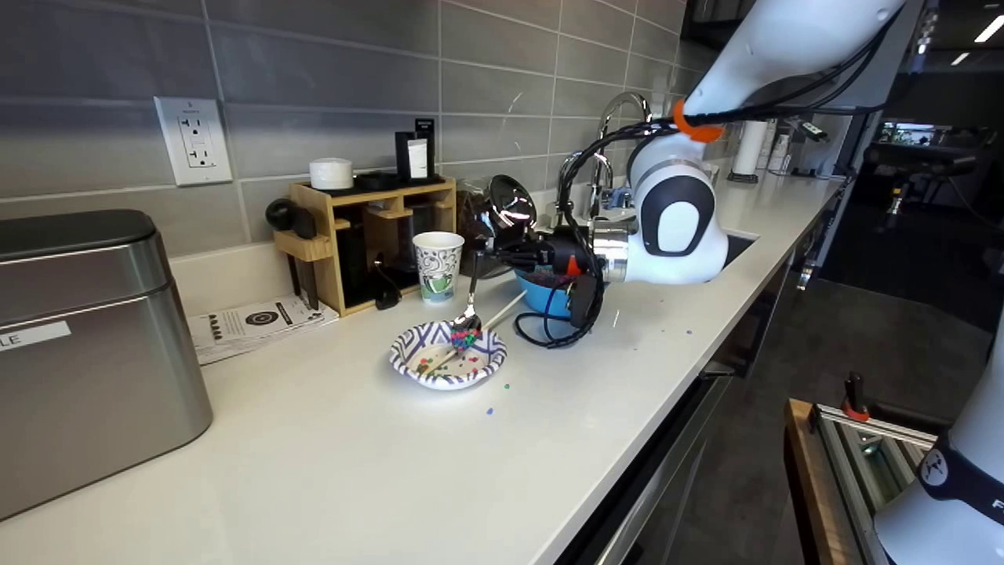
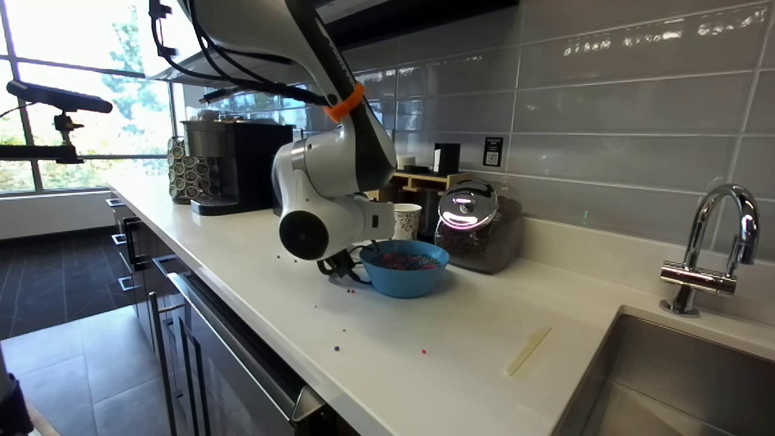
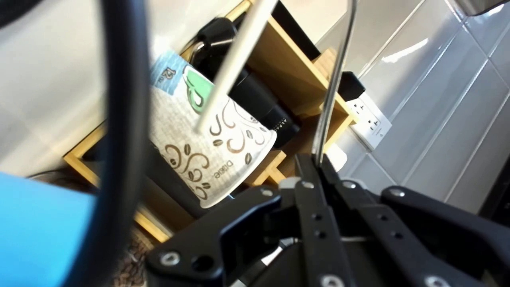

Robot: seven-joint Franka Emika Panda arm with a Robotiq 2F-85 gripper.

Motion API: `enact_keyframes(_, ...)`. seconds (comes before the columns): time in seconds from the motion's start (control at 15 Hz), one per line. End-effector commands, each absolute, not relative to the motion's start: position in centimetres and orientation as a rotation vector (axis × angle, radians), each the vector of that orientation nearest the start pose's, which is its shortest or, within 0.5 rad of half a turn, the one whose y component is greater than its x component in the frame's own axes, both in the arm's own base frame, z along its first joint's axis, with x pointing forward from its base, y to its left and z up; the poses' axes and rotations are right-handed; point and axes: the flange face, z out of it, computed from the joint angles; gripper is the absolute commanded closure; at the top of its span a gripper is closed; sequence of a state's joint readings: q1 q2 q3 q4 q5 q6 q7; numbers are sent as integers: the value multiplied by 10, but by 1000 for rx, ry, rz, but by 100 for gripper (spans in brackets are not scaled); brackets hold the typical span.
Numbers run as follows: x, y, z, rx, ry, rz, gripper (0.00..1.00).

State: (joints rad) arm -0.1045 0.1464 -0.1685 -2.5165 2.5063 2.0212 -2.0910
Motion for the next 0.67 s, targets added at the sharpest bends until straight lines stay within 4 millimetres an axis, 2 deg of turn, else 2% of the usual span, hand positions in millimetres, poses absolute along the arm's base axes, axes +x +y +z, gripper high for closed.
enact_keyframes(0.0,464,-87,229,-1915,362,-1554,100)
enact_keyframes(0.6,466,-51,238,-1934,161,-1608,100)
